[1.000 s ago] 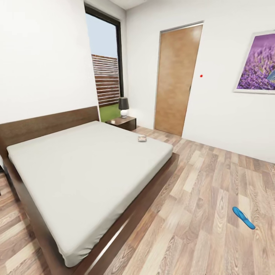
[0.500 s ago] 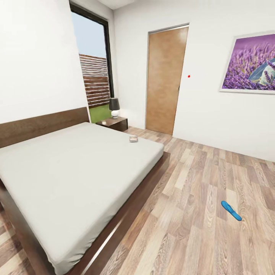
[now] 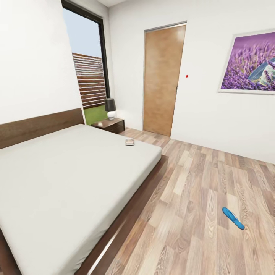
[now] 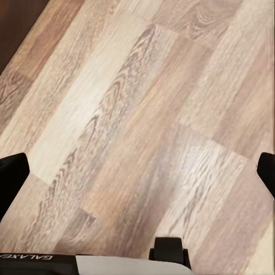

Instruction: In the bedroom, move the book from the bed onto either nightstand, and place the two sandals side by side next to the bed.

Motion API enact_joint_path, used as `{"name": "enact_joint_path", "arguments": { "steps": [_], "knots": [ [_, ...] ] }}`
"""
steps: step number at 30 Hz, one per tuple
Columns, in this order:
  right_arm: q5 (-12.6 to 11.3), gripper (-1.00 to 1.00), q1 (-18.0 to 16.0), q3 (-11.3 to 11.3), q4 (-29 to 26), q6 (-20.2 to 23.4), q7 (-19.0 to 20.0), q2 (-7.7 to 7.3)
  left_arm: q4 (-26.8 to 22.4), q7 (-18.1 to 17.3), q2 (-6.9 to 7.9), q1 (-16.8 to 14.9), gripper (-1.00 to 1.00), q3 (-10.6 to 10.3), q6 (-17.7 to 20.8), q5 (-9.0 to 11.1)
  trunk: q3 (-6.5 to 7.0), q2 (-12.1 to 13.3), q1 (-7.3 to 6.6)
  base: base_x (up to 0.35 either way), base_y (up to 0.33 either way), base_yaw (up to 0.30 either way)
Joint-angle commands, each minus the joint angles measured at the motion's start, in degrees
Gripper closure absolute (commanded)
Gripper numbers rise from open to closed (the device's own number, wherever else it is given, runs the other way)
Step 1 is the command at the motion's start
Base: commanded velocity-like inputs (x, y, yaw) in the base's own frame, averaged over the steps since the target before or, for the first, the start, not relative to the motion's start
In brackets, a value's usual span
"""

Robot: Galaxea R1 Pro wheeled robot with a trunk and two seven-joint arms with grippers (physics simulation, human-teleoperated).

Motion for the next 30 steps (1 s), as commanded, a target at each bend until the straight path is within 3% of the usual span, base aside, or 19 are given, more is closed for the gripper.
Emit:
{"name": "enact_joint_path", "arguments": {
  "steps": [1,23,30],
  "knots": [
    [0.03,-1.0,0.0,-0.3,-0.04,-0.08,0.47,0.03,0.02,0.01,-0.05,-0.02,-1.0,0.17,-0.16,-0.01,-0.04,-0.02,0.03,0.312,-0.072,-0.198],
    [0.11,-1.0,0.0,-0.18,-0.04,-0.05,0.47,0.11,0.02,0.01,-0.05,-0.02,-1.0,0.15,-0.2,0.05,-0.04,-0.02,0.03,0.306,-0.019,-0.019],
    [0.04,-1.0,0.0,-0.18,-0.04,-0.04,0.55,0.03,0.02,0.01,-0.05,-0.02,-1.0,0.08,-0.2,0.05,-0.04,-0.02,0.03,0.103,0.0,-0.161]
  ]
}}
